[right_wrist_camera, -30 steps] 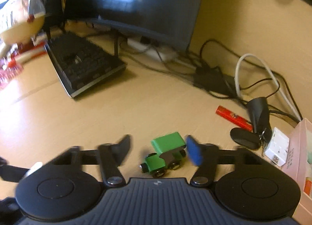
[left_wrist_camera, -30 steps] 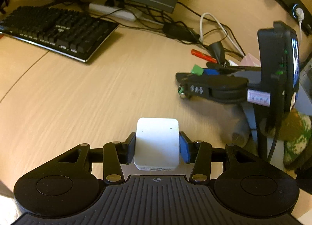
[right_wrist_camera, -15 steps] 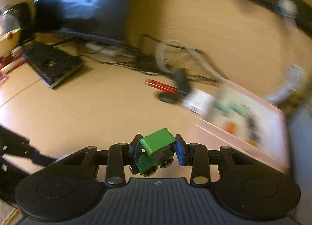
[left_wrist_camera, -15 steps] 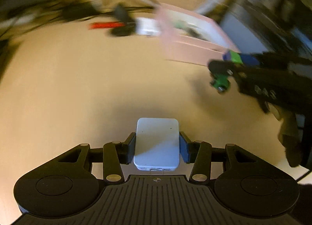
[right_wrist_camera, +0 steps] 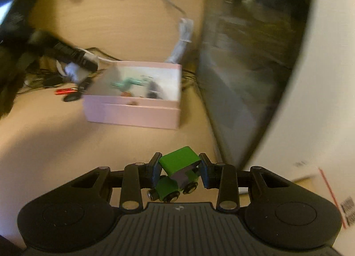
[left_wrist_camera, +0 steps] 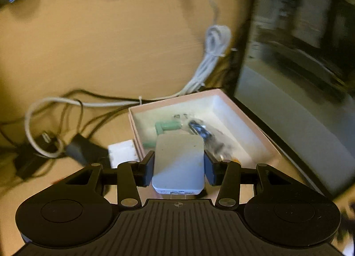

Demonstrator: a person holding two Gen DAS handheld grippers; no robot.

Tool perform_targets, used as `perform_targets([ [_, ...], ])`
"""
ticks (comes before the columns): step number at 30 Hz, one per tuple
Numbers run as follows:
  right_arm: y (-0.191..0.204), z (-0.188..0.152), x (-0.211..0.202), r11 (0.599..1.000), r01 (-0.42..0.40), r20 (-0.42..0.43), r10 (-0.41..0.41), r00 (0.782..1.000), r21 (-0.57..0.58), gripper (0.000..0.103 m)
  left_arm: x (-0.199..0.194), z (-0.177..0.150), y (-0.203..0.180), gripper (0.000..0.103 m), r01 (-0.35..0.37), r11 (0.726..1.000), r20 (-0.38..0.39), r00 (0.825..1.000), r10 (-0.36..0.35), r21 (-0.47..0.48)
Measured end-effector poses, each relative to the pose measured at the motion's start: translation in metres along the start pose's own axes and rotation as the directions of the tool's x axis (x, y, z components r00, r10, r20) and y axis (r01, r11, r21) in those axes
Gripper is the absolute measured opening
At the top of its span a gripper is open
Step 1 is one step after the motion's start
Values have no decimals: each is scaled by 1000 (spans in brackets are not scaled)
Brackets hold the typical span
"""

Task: Organize rigid objects
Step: 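Carry the charger and green car over the pink box and open both tools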

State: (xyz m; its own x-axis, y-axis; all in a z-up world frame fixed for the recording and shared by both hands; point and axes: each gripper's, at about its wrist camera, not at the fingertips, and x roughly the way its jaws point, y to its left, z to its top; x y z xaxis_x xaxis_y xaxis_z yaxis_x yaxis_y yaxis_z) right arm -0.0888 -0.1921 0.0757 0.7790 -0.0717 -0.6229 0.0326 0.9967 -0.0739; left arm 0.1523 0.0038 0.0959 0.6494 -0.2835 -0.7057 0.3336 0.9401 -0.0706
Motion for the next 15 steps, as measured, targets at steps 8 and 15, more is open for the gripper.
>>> perform_targets([
  [8, -14, -9, -1, 998, 42, -34, -40, 999, 42, 35, 33, -12, 23, 48, 42, 974, -37, 998, -51, -223],
  [15, 3, 3, 13, 999, -35, -33, 34, 999, -12, 35, -22, -24, 53, 48, 114, 940, 115, 990, -81, -322],
])
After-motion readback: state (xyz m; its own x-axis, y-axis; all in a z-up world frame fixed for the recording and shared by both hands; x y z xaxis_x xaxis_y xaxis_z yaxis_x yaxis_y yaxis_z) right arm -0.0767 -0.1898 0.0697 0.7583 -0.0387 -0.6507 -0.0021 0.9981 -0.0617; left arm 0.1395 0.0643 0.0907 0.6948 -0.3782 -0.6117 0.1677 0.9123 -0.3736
